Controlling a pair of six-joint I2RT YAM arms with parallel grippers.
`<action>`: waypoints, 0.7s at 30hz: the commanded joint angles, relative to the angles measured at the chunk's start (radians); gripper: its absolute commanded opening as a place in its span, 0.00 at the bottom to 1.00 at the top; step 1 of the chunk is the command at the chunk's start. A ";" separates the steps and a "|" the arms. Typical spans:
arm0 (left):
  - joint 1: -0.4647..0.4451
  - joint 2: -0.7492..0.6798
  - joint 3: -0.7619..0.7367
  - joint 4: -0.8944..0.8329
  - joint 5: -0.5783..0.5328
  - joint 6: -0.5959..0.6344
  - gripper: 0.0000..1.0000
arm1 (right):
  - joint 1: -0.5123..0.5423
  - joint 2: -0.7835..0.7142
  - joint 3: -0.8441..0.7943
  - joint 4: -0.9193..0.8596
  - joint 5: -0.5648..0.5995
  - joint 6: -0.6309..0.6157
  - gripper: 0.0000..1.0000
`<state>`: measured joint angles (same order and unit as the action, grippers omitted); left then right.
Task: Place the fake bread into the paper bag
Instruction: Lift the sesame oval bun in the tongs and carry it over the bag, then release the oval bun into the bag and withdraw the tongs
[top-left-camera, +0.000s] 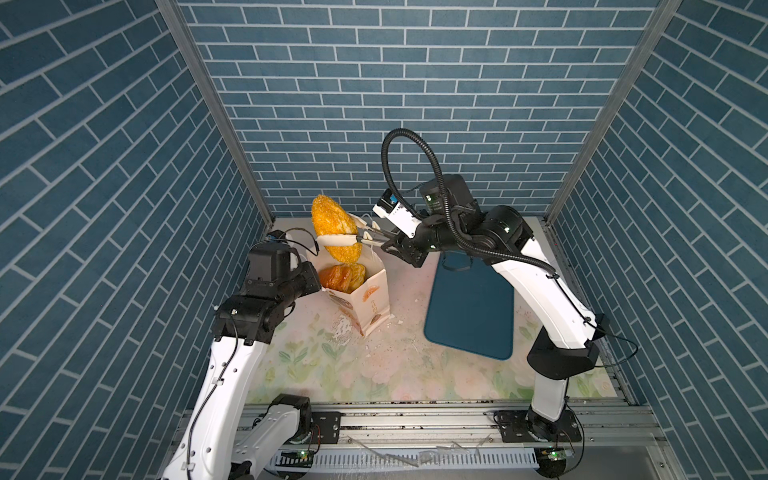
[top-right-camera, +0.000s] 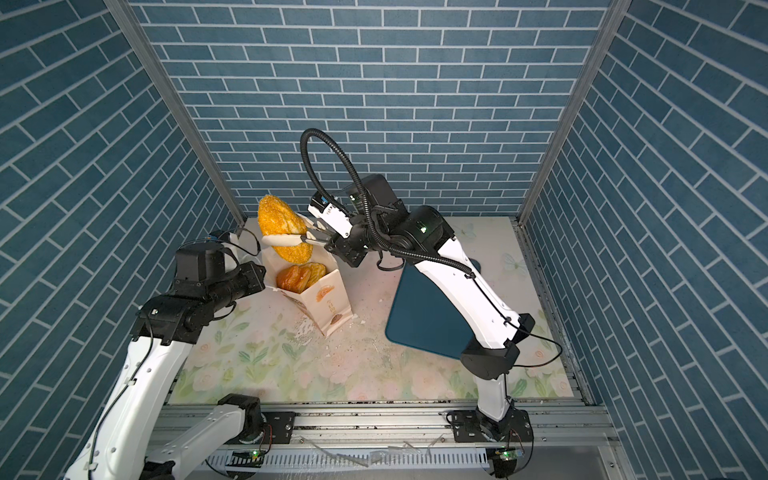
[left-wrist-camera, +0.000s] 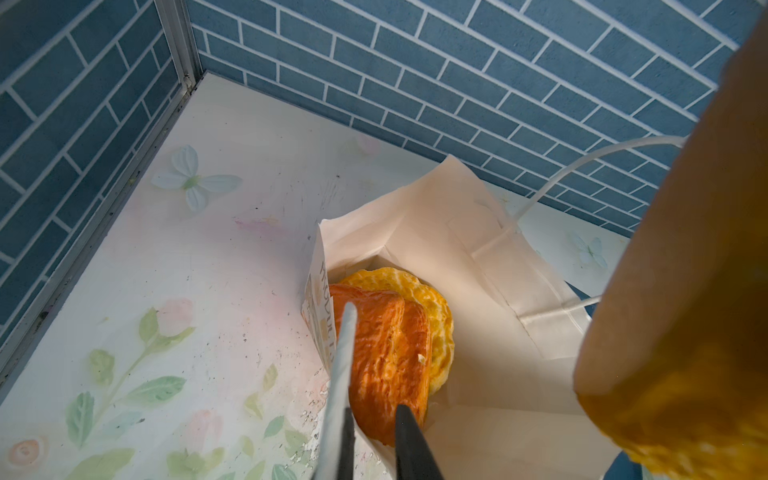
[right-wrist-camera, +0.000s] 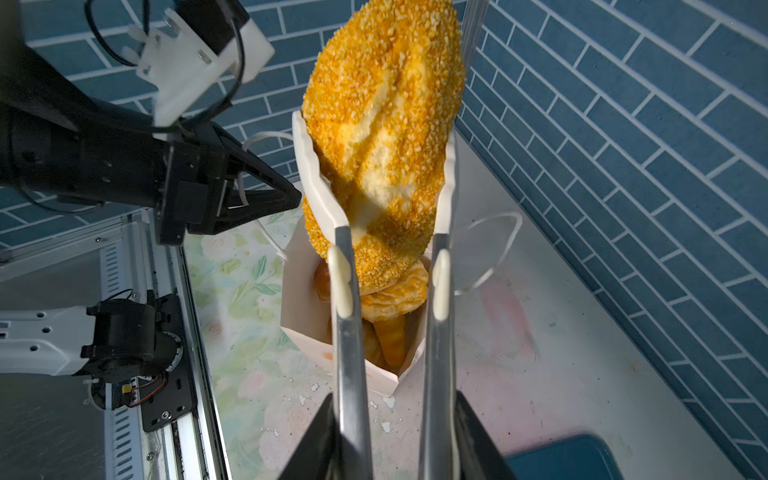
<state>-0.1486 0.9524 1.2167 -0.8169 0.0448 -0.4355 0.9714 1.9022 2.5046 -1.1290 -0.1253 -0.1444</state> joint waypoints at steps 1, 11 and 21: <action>0.004 0.007 -0.011 0.004 -0.005 -0.001 0.20 | 0.001 0.013 -0.020 0.054 0.002 0.009 0.34; 0.004 0.040 -0.007 0.009 -0.005 0.012 0.18 | 0.022 0.023 -0.091 0.042 0.054 0.009 0.51; 0.006 0.084 0.007 0.014 -0.011 0.029 0.18 | 0.025 0.024 -0.017 0.011 0.080 -0.017 0.59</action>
<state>-0.1486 1.0286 1.2121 -0.8104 0.0452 -0.4278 0.9901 1.9469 2.4500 -1.1370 -0.0715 -0.1322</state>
